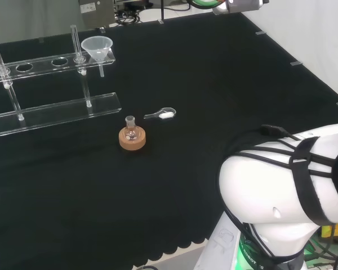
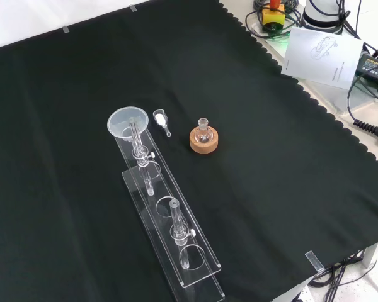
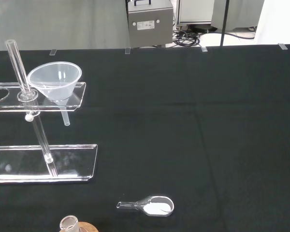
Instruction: Pick up the funnel from the transparent funnel stand.
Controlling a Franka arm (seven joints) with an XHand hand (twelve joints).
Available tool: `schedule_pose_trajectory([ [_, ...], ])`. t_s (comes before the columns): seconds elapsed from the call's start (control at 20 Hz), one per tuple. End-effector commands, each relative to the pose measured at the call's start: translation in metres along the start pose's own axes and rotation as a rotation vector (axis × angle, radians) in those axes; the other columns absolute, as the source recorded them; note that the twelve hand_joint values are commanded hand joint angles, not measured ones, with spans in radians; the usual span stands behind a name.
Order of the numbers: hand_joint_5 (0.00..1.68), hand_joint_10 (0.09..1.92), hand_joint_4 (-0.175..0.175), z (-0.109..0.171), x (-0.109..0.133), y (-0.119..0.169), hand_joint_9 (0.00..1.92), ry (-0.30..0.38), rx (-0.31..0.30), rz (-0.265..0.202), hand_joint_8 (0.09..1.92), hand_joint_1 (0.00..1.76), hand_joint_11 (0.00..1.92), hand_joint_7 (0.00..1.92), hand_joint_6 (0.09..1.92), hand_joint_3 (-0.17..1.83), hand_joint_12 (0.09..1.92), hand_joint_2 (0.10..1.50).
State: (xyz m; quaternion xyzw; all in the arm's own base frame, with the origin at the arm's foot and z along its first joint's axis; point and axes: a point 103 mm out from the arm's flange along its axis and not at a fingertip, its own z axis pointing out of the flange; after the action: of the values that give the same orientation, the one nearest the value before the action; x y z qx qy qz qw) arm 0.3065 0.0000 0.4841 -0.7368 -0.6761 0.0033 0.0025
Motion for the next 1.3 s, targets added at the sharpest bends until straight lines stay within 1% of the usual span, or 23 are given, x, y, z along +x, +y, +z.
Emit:
schedule_pose_trajectory([
  [0.05,0.13,0.62,-0.002,0.000,-0.001,0.000,0.11,-0.005,-0.007,-0.001,0.43,0.00,0.02,0.01,0.18,0.55,1.29,1.15],
  [0.15,0.17,0.62,-0.002,-0.001,-0.001,0.000,0.11,-0.006,-0.009,-0.001,0.44,0.00,0.00,0.00,0.09,0.45,1.33,1.20],
  [0.5,0.19,0.61,-0.002,0.001,0.001,0.001,0.11,-0.006,-0.001,0.003,0.44,0.00,0.00,0.00,0.09,0.41,1.34,1.22],
  [0.8,0.19,0.62,-0.002,0.013,-0.004,0.011,0.11,-0.010,0.021,0.032,0.44,0.00,0.00,0.00,0.09,0.41,1.34,1.22],
  [1.0,0.20,0.62,-0.001,0.033,-0.010,0.027,0.12,-0.007,0.051,0.058,0.45,0.00,0.00,0.00,0.09,0.40,1.34,1.22],
  [1.1,0.20,0.62,-0.001,0.044,-0.013,0.037,0.12,-0.007,0.068,0.061,0.45,0.00,0.00,0.01,0.09,0.40,1.34,1.22],
  [1.2,0.20,0.62,-0.001,0.051,-0.016,0.047,0.12,-0.008,0.068,0.059,0.45,0.00,0.00,0.01,0.09,0.40,1.34,1.22],
  [1.3,0.20,0.62,-0.001,0.056,-0.016,0.058,0.12,-0.012,0.080,0.044,0.45,0.00,0.00,0.01,0.09,0.40,1.34,1.22],
])
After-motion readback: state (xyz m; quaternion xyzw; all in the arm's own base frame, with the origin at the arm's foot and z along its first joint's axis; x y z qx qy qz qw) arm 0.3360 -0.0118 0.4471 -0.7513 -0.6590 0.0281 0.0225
